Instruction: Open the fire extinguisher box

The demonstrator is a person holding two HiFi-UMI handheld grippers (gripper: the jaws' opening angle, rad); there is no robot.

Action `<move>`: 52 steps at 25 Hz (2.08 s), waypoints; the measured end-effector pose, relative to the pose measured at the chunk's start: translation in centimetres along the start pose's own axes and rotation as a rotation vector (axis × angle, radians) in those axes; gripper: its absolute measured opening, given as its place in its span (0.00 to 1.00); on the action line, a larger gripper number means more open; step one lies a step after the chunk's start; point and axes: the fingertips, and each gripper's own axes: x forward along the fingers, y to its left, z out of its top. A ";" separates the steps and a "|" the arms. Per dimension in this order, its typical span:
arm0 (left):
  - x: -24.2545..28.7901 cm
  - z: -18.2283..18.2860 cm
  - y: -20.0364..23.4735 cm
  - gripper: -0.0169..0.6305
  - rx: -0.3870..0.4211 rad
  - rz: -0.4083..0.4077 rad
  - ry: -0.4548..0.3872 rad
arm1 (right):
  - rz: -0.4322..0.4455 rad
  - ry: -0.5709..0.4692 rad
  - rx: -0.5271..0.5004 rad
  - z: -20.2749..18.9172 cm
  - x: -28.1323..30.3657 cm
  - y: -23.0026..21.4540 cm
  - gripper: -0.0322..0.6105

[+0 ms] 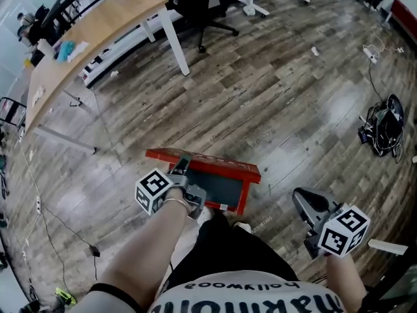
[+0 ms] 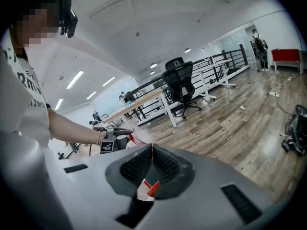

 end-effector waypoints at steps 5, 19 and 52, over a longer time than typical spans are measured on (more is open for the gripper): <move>0.8 0.3 -0.4 0.18 -0.015 0.029 0.007 | -0.051 -0.002 -0.007 0.2 0.7 0.5 0.07; 3.5 0.5 -1.1 0.20 -0.015 0.100 0.214 | -0.166 -0.081 0.063 4.2 4.3 1.6 0.07; 9.3 1.6 -1.9 0.22 -0.089 0.106 0.405 | -0.276 -0.074 0.030 7.9 9.4 2.9 0.07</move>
